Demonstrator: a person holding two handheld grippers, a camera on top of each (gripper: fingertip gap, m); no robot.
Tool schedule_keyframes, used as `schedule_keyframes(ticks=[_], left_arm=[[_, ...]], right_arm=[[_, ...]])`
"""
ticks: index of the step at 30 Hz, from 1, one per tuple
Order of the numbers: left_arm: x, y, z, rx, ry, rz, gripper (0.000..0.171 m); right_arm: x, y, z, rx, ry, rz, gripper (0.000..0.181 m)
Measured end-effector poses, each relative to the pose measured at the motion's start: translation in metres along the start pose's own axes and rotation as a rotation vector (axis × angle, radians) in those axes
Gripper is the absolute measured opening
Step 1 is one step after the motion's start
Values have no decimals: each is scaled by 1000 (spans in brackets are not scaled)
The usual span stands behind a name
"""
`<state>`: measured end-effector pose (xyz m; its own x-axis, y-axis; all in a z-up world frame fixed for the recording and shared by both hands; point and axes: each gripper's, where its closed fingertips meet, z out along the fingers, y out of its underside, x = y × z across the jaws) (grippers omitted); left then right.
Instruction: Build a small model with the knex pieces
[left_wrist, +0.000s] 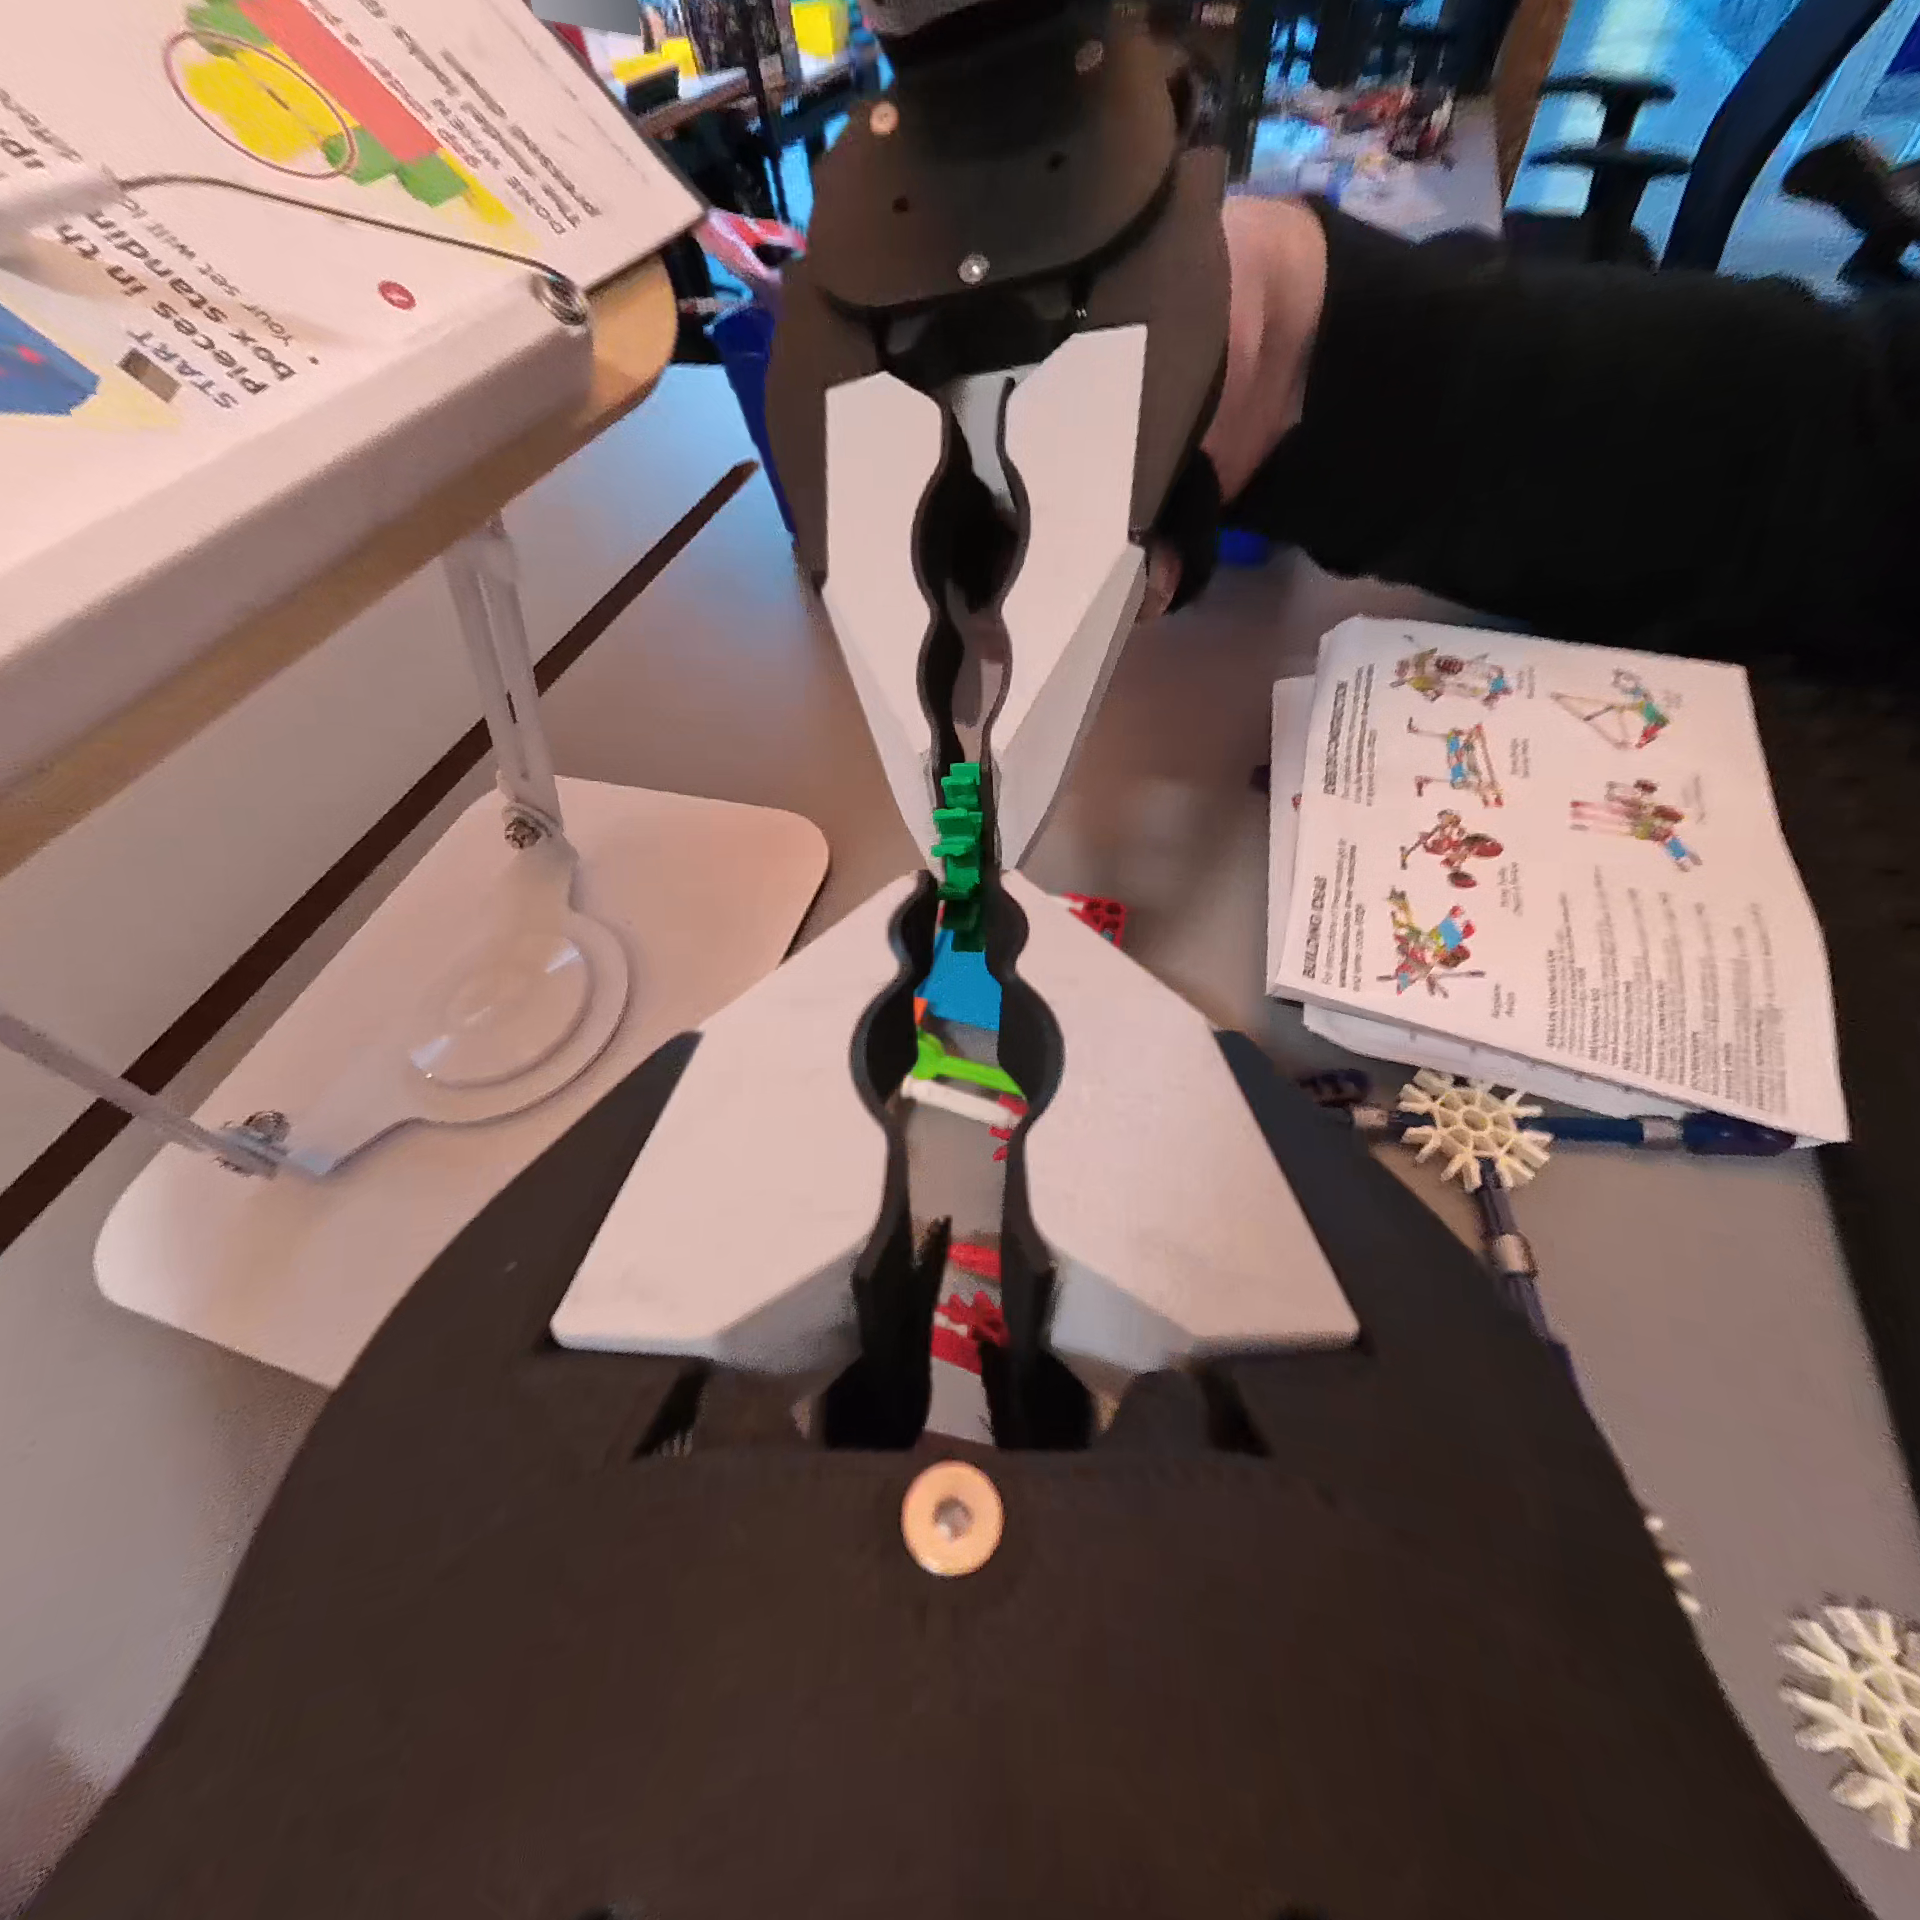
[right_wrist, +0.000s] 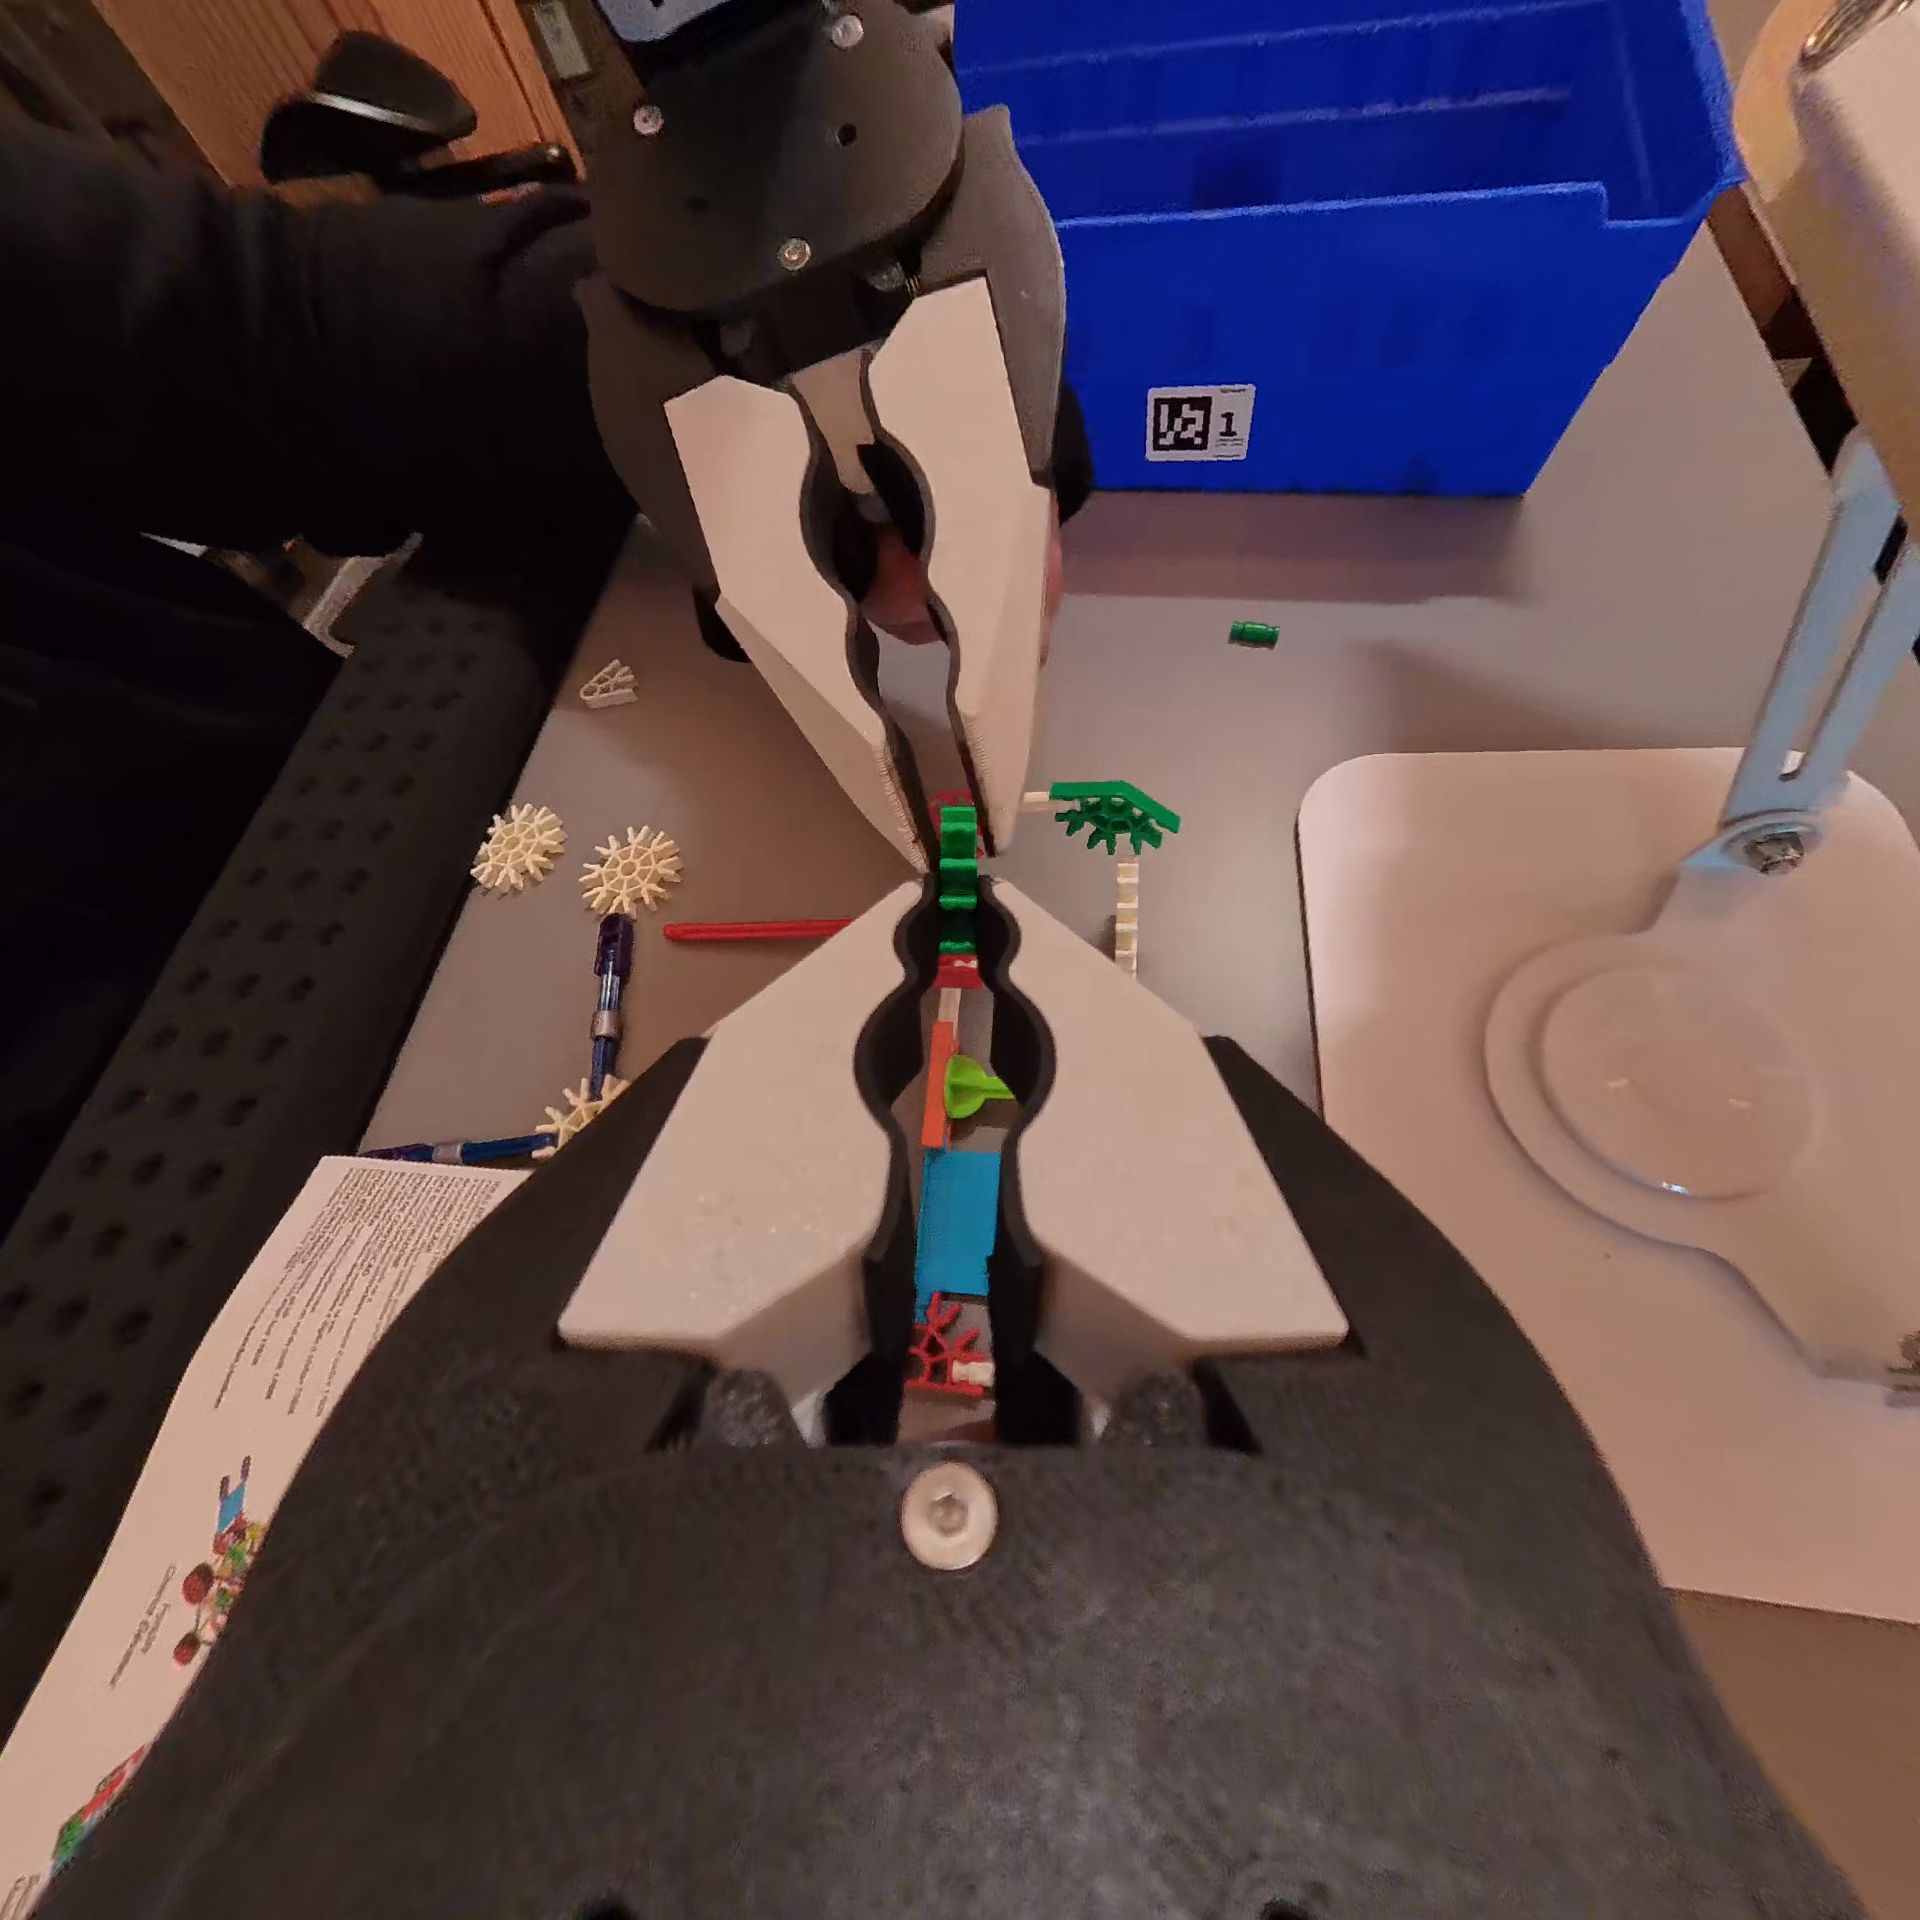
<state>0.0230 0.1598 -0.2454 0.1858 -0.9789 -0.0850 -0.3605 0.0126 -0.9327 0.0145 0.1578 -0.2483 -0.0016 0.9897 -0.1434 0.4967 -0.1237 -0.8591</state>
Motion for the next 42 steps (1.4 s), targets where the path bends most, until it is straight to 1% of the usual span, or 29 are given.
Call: schedule_keyframes(ticks=[2,4,6,9,10,11,13,17,23,28,30,35,36,38,42], left_arm=[[-5,-10,-5,71,16,-76,4],[-11,-19,-13,137,29,-151,4],[-19,-26,-20,197,28,-217,4],[-20,-32,-25,268,67,-302,4],[-19,-33,-25,280,76,-319,4],[-19,-33,-24,290,82,-331,4],[-19,-36,-24,335,97,-361,4],[-18,-36,-24,371,136,-401,4],[-18,-34,-23,371,147,-404,4],[-13,-33,-21,353,176,-398,4],[-13,-32,-21,350,175,-394,4],[-14,-28,-20,317,168,-390,6],[-16,-27,-20,307,147,-377,7],[-21,-24,-21,281,98,-354,18],[-35,-16,-24,219,-13,-306,25]], right_arm=[[4,-12,-4,64,30,6,4],[9,-25,-10,130,68,15,9],[13,-29,-15,158,93,12,14],[12,-35,-18,194,91,10,10],[11,-36,-18,201,91,5,10],[10,-38,-17,211,93,-3,5],[10,-40,-18,223,96,-6,4],[10,-45,-20,258,94,-2,3],[10,-48,-20,283,80,26,4],[7,-49,-16,282,73,21,10],[7,-48,-14,278,80,11,5],[7,-46,-12,246,97,-11,3],[8,-46,-12,243,101,-5,3],[12,-43,-12,230,113,4,3],[19,-37,-12,212,135,28,3]])
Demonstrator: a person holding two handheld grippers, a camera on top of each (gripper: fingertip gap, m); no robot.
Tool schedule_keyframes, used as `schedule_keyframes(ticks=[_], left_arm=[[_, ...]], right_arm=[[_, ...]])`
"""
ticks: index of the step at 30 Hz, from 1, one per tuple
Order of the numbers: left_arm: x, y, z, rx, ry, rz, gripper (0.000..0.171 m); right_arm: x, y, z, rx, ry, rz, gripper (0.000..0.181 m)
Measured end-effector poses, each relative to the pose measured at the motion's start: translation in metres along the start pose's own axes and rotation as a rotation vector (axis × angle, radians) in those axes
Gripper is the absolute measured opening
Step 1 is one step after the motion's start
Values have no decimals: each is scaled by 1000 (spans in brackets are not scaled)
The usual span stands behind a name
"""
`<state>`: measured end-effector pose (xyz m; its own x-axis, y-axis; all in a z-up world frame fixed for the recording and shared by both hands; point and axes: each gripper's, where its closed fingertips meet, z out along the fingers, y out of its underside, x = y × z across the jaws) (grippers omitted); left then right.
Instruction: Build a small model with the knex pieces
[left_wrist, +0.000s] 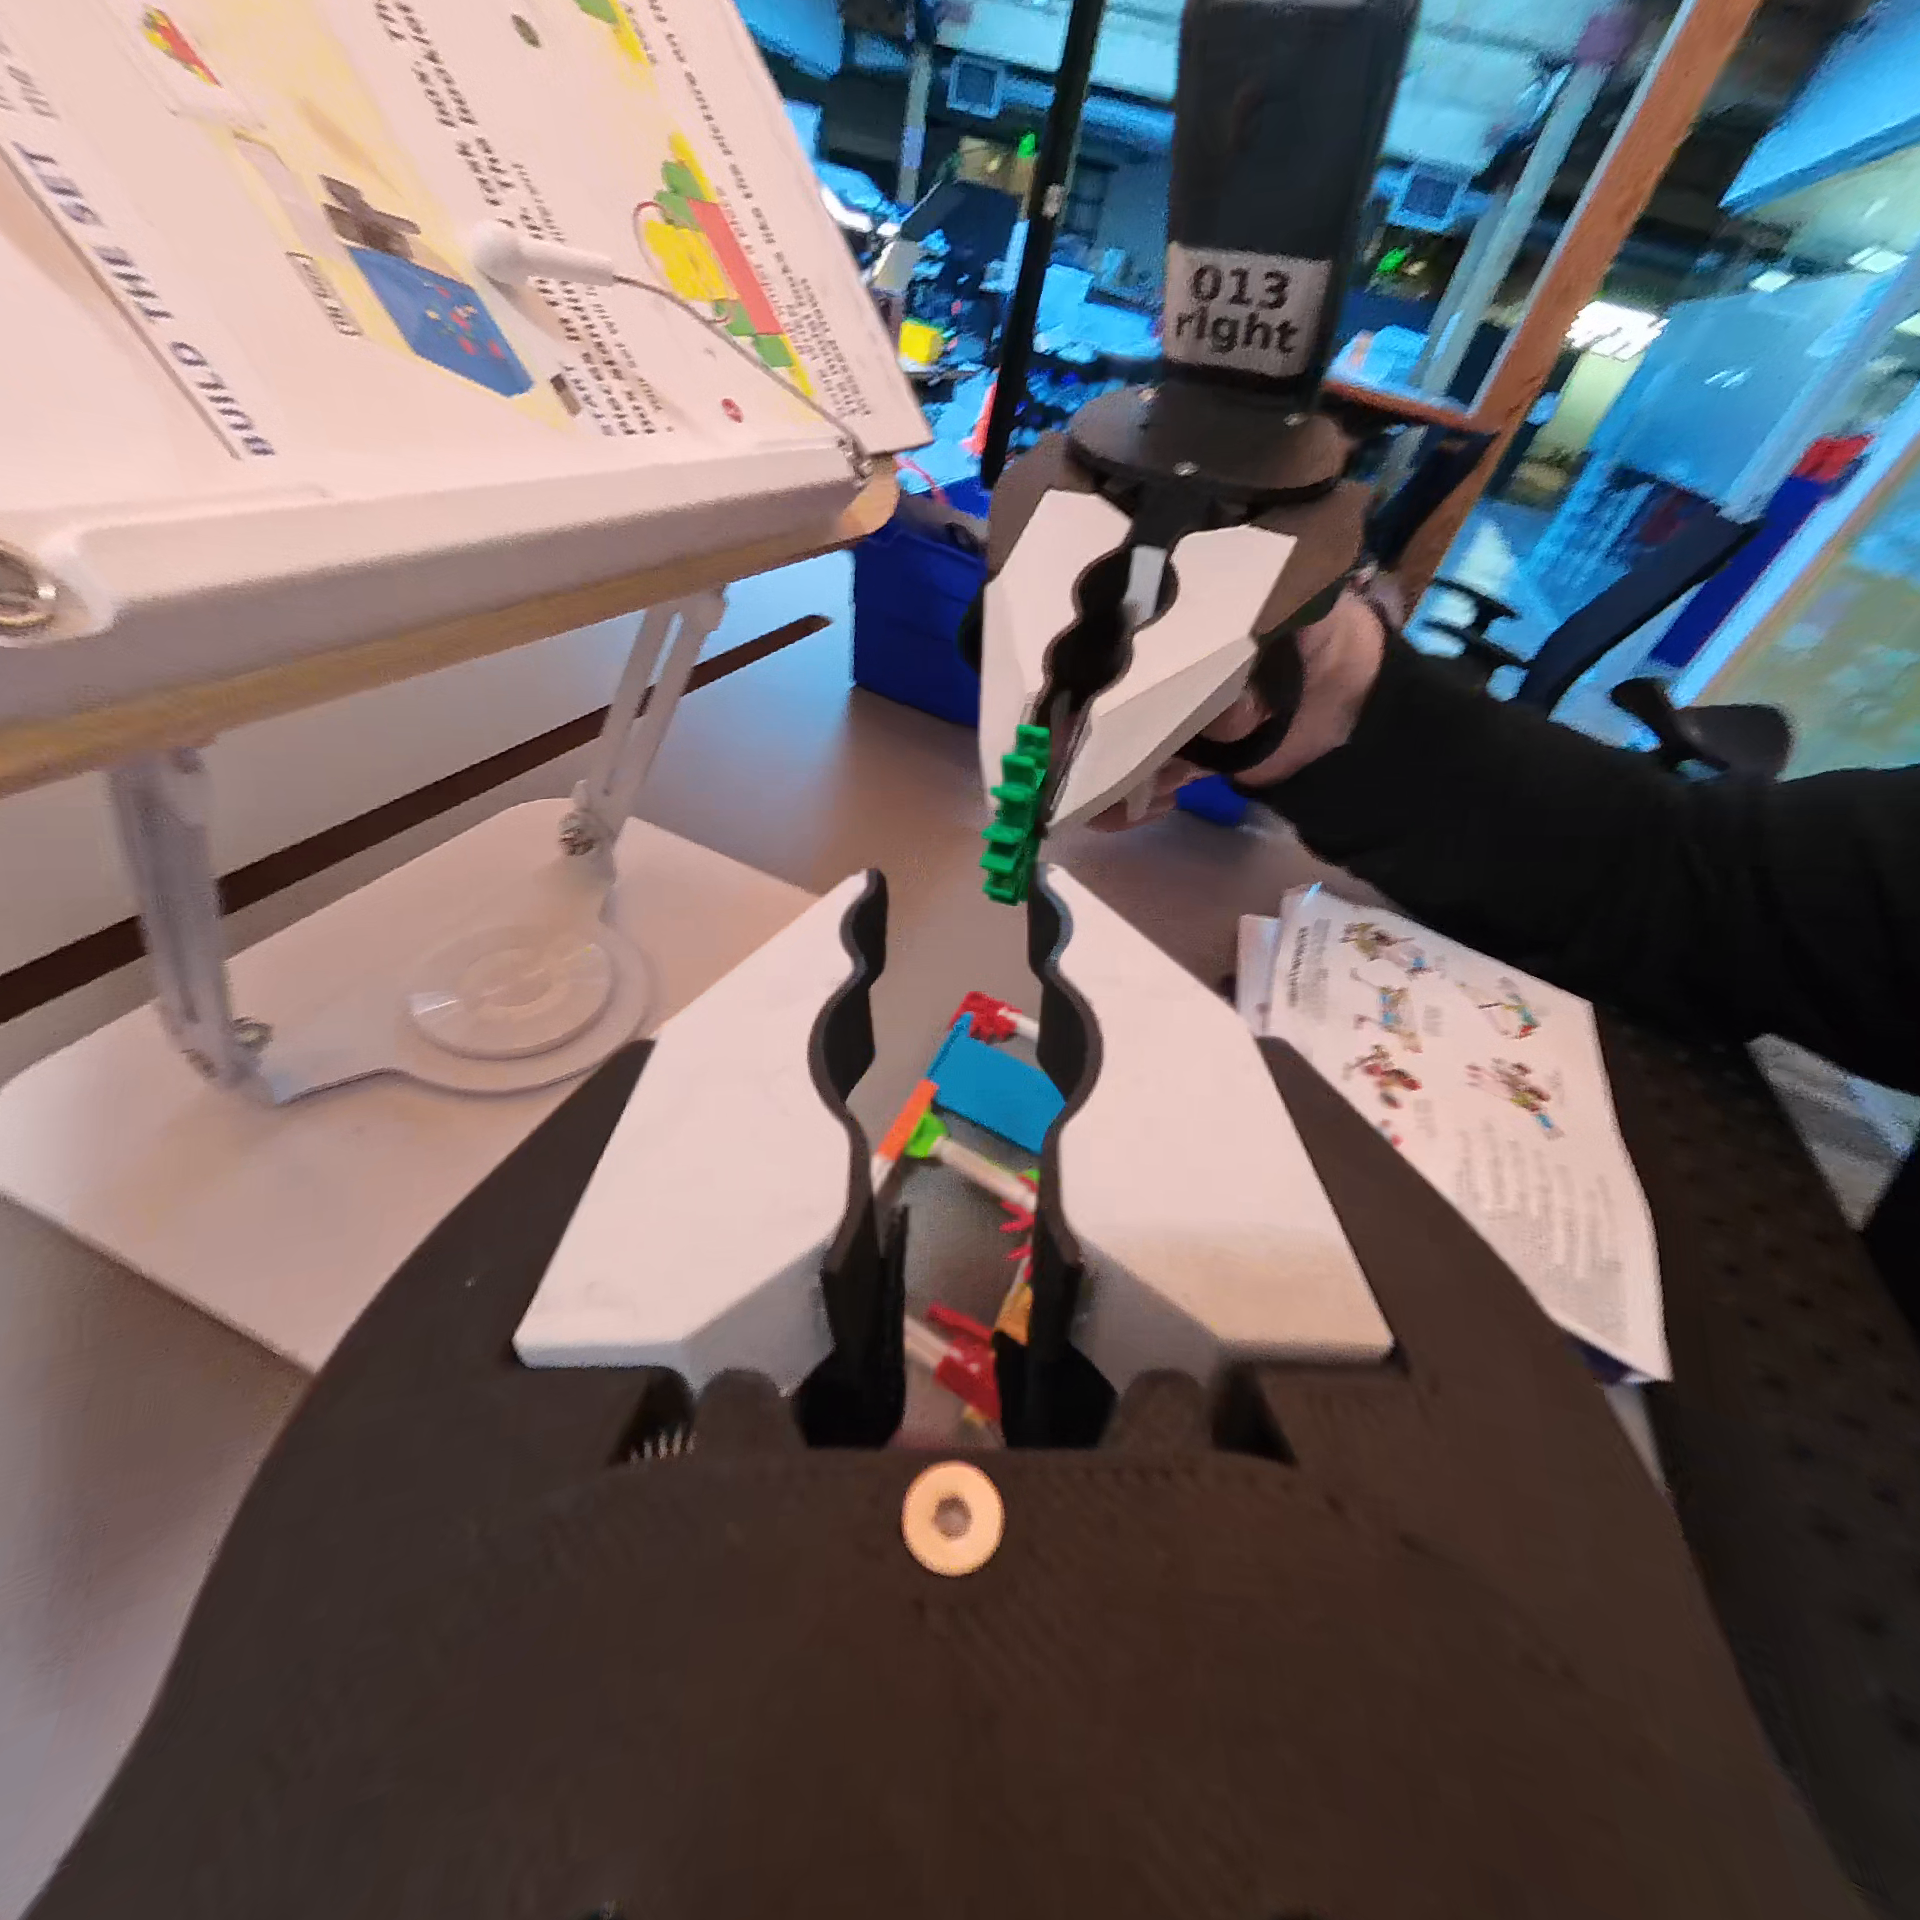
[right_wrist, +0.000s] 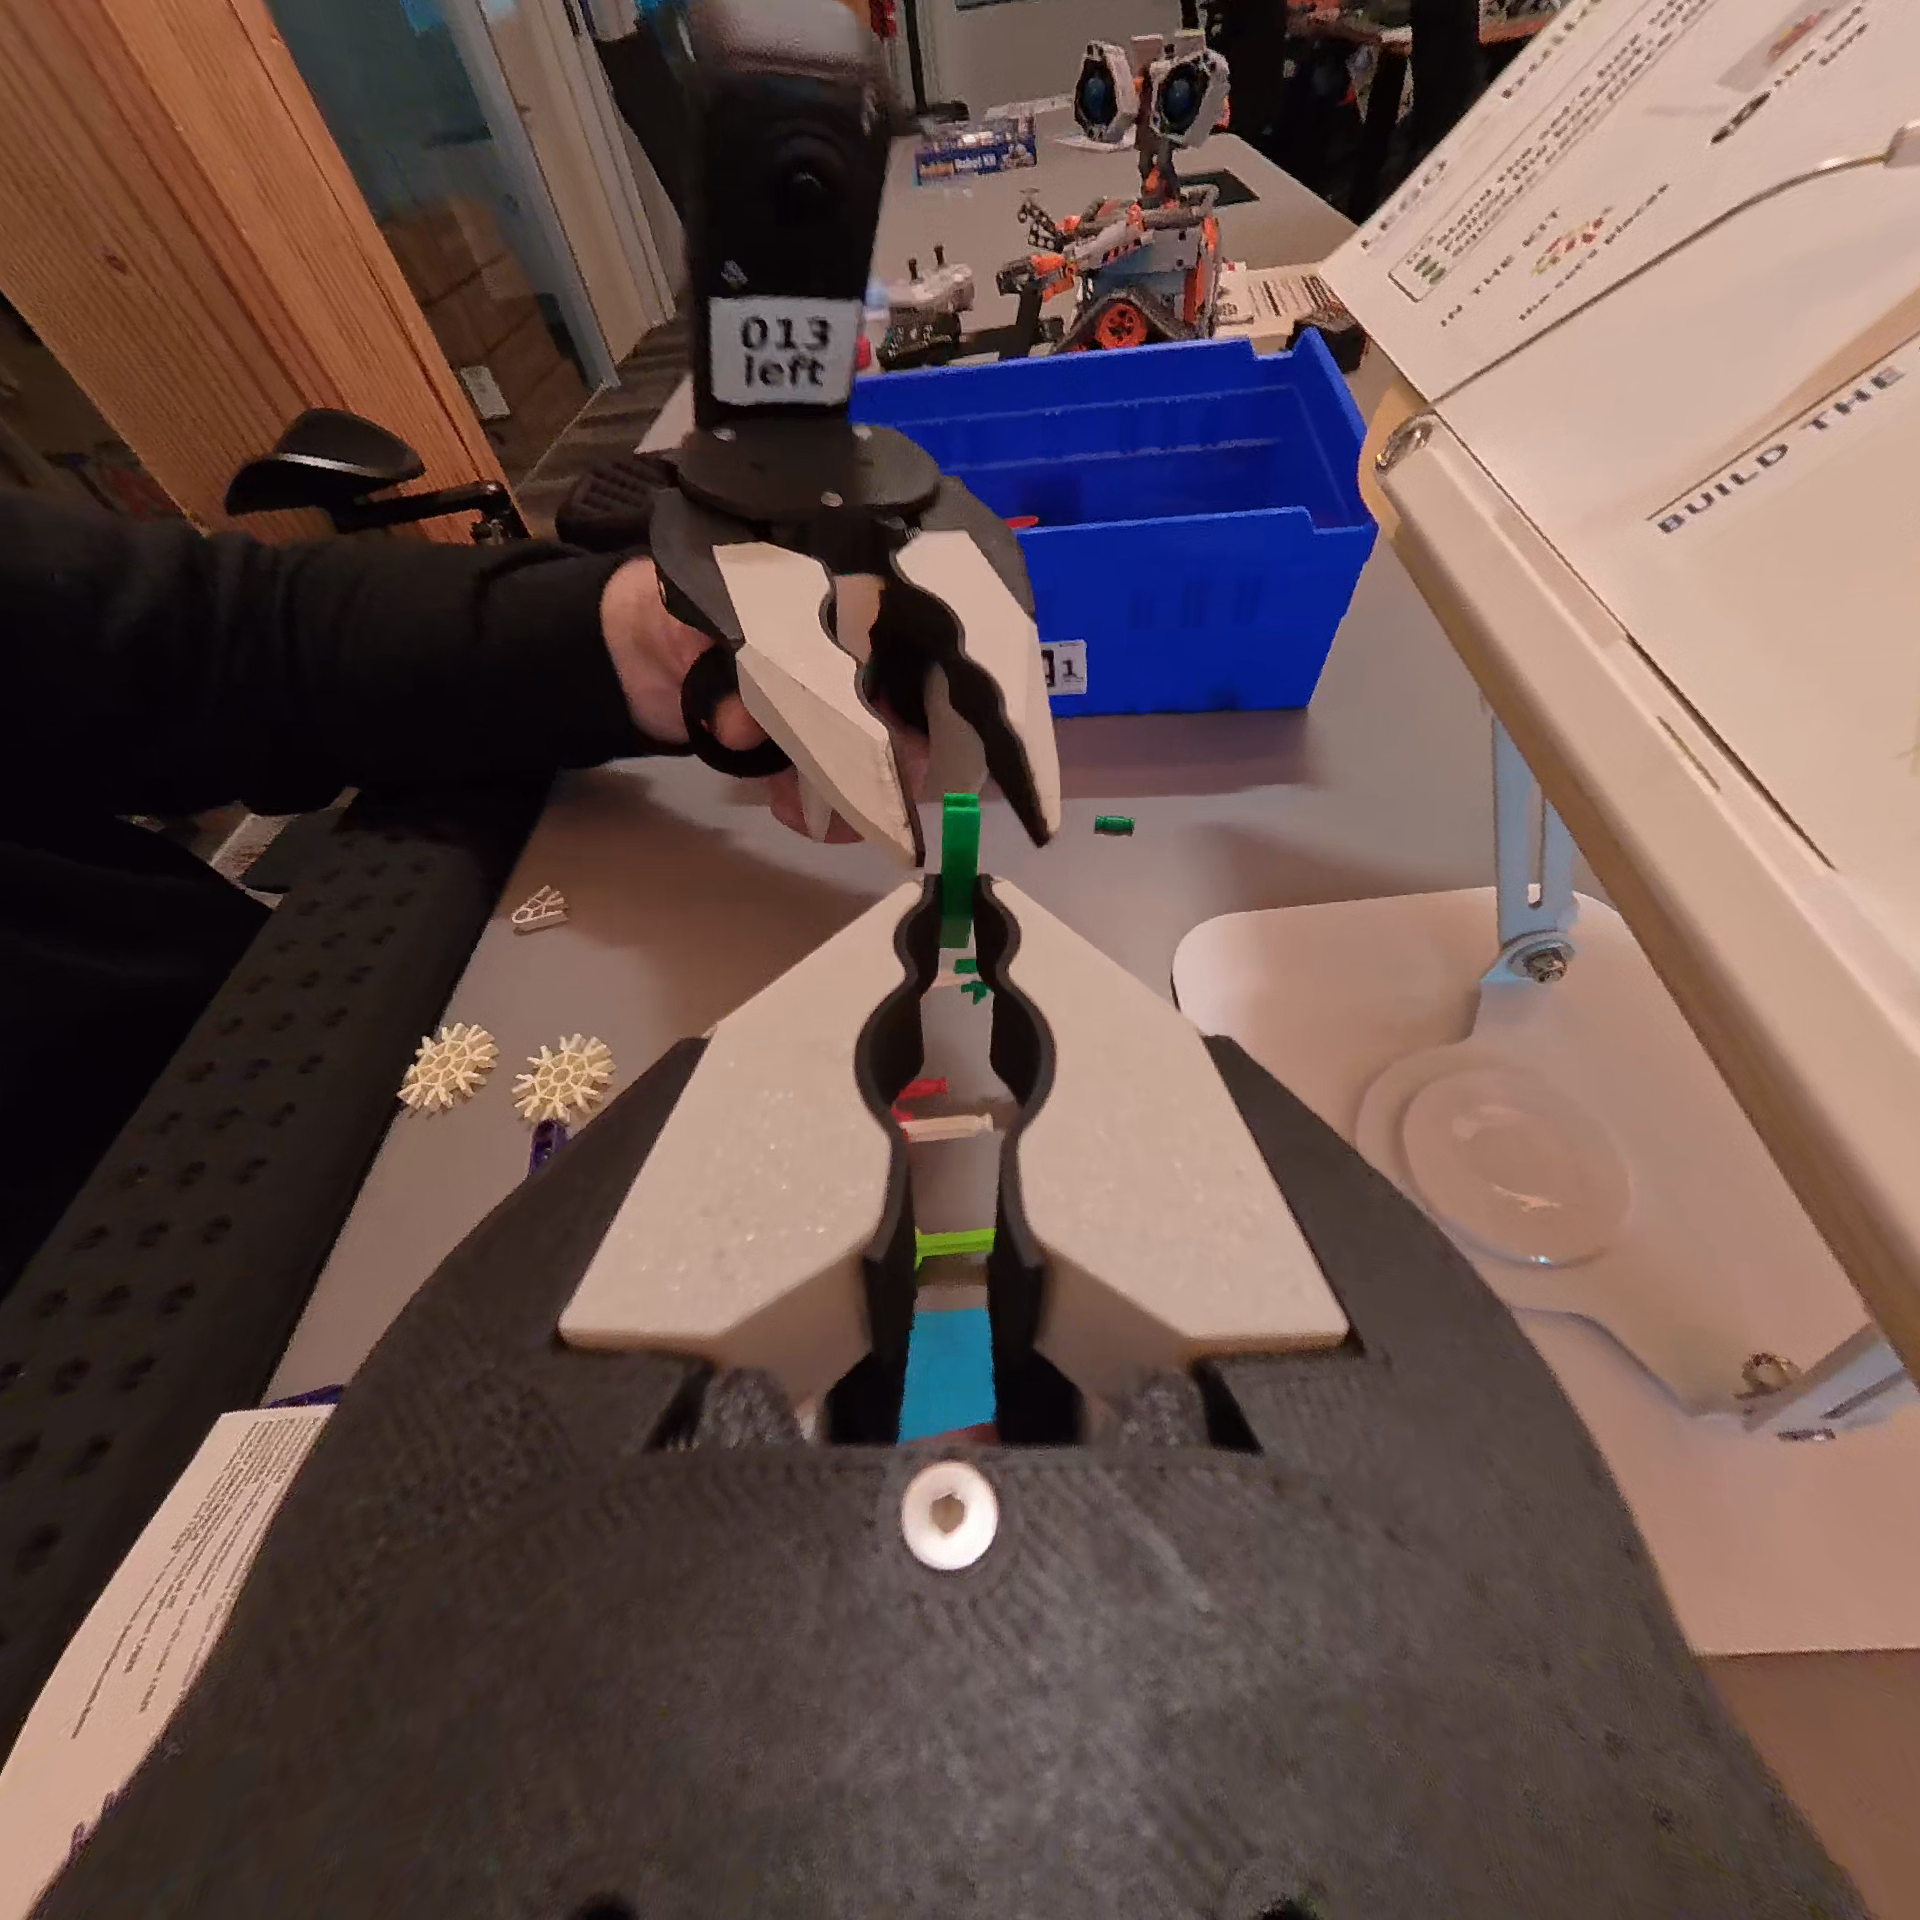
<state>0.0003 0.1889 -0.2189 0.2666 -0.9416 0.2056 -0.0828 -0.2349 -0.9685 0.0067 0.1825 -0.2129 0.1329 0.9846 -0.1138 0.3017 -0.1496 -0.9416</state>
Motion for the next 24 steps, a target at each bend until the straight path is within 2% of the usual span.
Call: schedule_keyframes(ticks=[7,15,18,21,24], left_arm=[[-4,13,-5,-133,-86,133,22],[3,36,-5,-300,-120,251,25],[0,41,-5,-325,-179,337,24],[0,38,-1,-299,-237,402,17],[1,49,4,-363,-247,464,16]], right_arm=[[4,26,9,-132,16,20,3],[8,38,11,-142,-26,102,3],[11,43,13,-151,-30,133,3],[11,50,17,-176,-33,146,3],[10,56,20,-205,-29,145,3]])
